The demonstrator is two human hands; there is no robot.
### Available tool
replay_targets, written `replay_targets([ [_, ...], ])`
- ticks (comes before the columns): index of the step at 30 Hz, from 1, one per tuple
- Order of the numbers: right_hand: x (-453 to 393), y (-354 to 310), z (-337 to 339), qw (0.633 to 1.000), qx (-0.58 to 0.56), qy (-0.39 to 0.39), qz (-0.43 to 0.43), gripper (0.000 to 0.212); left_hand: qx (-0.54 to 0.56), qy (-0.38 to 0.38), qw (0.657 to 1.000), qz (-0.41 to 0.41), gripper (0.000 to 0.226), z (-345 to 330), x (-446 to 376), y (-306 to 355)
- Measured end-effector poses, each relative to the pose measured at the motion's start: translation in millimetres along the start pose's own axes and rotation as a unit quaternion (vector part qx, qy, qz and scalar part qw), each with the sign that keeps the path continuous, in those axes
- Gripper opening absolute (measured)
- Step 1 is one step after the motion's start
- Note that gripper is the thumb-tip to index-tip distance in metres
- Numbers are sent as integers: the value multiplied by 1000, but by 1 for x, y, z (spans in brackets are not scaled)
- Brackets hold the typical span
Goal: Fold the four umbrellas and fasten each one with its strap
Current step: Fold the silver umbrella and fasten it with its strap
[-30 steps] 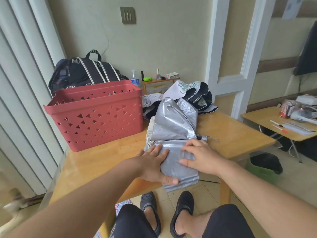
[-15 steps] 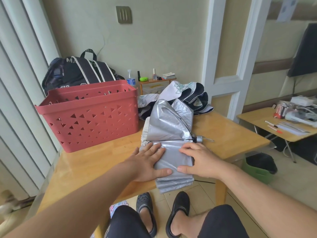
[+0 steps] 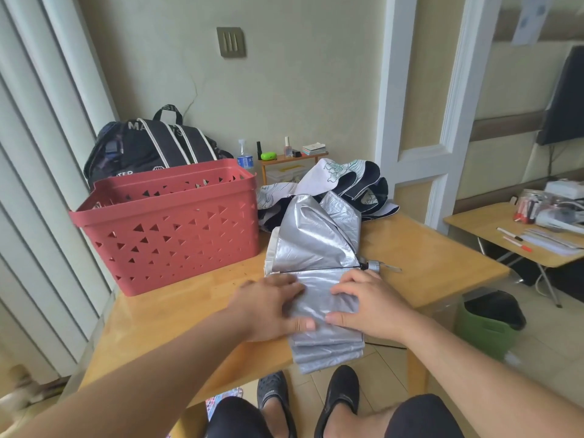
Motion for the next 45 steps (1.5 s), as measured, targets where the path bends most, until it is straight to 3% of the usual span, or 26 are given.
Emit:
replay_targets([
  [3,-1,4,-2,1000,-2,-2,-5,91,-15,236,971,22,69,29,-24,-10],
  [5,-2,2,-1,1000,4,-9,-7,88,52,326,941,68,33,52,-50,-17],
  [10,0,2,-2,1000,3,-8,-15,85,240,221,936,133,23,93,-106,-16],
  [15,2,4,0,1000,-14,-7,-10,86,378,283,865,171,27,92,-108,-18],
  [17,2,5,1,1000,-26,-2,-10,81,447,329,814,170,25,98,-102,-18],
  [21,5,5,4,998,-58,-11,-10,84,687,348,621,148,41,108,-82,-18],
  [22,5,4,5,996,-89,-9,-12,82,714,332,601,136,42,110,-75,-16],
  [26,-6,-5,17,961,-248,111,-50,25,723,246,637,107,22,108,-55,-3],
  [29,-18,-17,36,937,-272,206,-70,14,713,233,650,120,49,101,-53,5],
  [32,-30,-29,51,939,-252,225,-66,24,760,211,589,173,68,93,-51,13],
  [34,-35,-37,57,949,-237,197,-60,30,801,195,528,202,75,87,-48,13],
  [35,-37,-41,59,955,-232,178,-58,32,810,193,514,209,76,84,-47,11],
  [37,-43,-47,60,962,-224,148,-55,37,805,195,525,196,70,78,-43,7],
  [38,-45,-50,61,964,-218,139,-54,40,793,194,549,177,64,77,-41,6],
  [42,-49,-58,63,976,-185,110,-40,47,682,194,696,112,61,75,-28,3],
  [45,-46,-63,64,976,-201,85,-22,38,674,199,705,96,71,77,-25,2],
])
Point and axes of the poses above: each hand's wrist, its own x-axis away from the middle knuckle, its own z-axis out of the back of the hand, y = z × x, the point moved 1 cm from there along -x, towards the middle knuckle, and after that the axes turned 10 degrees about -z, right-handed, at the moved point
